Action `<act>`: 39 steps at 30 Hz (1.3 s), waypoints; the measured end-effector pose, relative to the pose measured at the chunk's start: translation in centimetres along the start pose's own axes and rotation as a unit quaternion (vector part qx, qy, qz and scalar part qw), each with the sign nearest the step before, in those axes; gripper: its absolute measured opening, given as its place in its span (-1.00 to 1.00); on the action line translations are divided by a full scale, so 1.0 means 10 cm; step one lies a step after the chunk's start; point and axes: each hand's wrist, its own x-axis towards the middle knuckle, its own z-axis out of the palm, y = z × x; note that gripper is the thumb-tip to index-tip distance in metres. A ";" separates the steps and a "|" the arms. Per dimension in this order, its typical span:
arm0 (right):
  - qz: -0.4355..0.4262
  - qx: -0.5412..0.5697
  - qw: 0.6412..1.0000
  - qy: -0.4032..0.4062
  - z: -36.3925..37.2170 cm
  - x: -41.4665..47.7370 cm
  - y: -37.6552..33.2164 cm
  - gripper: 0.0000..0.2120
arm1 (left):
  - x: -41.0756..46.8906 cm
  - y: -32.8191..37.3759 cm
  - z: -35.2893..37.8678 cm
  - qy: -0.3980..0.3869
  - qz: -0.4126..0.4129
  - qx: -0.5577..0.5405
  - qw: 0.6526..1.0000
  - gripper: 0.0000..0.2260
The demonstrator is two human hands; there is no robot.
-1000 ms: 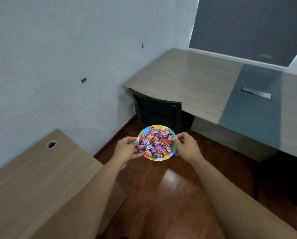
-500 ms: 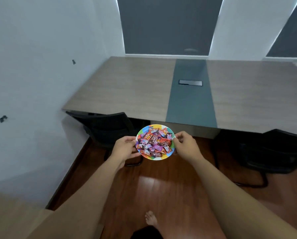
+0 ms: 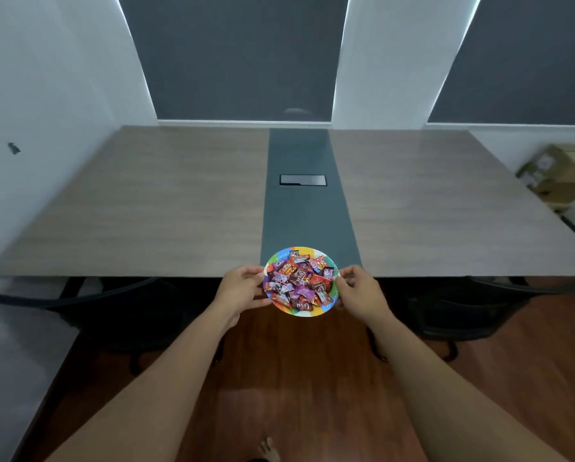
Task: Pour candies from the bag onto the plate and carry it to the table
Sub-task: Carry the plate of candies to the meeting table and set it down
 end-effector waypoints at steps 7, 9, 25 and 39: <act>0.036 0.053 0.998 0.019 -0.04 0.83 -0.02 -0.86 | 0.87 0.40 0.29 -0.038 0.004 0.026 0.999 -0.92; 0.044 0.056 0.997 0.019 -0.04 1.05 -0.02 -0.86 | 1.08 0.51 0.36 -0.047 0.001 0.029 0.998 -0.90; 0.050 0.086 0.994 -0.038 -0.22 3.53 -0.09 -0.88 | 3.11 1.35 1.10 -0.017 -0.008 0.043 0.999 -0.92; 0.047 0.050 0.995 -0.068 -0.08 5.29 -0.13 -0.88 | 4.61 1.79 1.54 0.035 -0.036 0.034 0.998 -0.89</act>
